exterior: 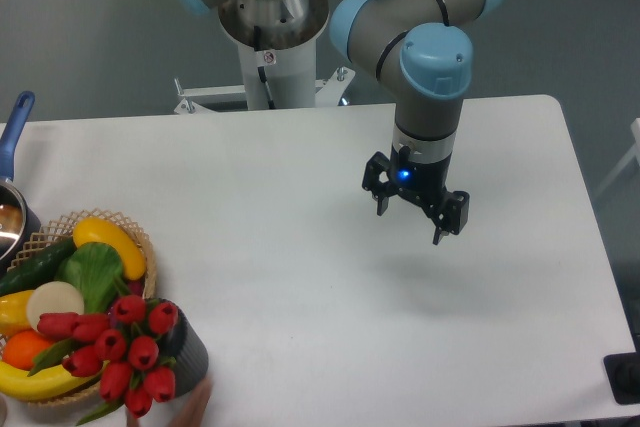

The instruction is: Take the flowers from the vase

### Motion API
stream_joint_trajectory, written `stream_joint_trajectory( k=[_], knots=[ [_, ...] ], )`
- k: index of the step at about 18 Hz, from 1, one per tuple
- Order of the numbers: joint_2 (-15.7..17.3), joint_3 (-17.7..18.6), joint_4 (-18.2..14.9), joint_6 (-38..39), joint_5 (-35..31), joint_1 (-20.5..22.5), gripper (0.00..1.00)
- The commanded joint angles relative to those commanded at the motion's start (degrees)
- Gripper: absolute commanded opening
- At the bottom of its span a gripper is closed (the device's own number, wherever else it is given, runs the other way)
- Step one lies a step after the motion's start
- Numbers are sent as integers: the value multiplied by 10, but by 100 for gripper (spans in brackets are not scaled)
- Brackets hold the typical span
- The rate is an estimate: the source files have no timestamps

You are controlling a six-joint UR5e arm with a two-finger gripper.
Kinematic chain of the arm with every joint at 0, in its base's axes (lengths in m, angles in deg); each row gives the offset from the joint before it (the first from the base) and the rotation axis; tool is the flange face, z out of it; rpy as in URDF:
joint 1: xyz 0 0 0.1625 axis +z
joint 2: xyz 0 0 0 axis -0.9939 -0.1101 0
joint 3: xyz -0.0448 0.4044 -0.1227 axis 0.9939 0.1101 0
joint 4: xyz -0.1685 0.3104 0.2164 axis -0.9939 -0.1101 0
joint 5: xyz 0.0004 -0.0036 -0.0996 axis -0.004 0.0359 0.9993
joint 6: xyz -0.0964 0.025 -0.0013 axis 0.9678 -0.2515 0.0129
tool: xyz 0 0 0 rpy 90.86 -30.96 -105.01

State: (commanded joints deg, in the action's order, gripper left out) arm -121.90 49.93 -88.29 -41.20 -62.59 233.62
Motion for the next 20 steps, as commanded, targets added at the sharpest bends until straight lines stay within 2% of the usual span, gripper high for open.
stream_joint_trajectory(
  k=[5,7,9,11,13,15,17,20],
  knots=[
    [2,0,-1,0,6,0,100],
    [4,2,10,5,14,-1,100],
    [4,18,46,45,50,0,100],
    [7,40,96,81,83,0,100],
    [8,54,133,89,117,-2,100],
    [9,53,136,101,173,-5,100],
    [6,48,136,145,212,-24,100],
    [-2,35,137,164,217,-54,100]
  ],
)
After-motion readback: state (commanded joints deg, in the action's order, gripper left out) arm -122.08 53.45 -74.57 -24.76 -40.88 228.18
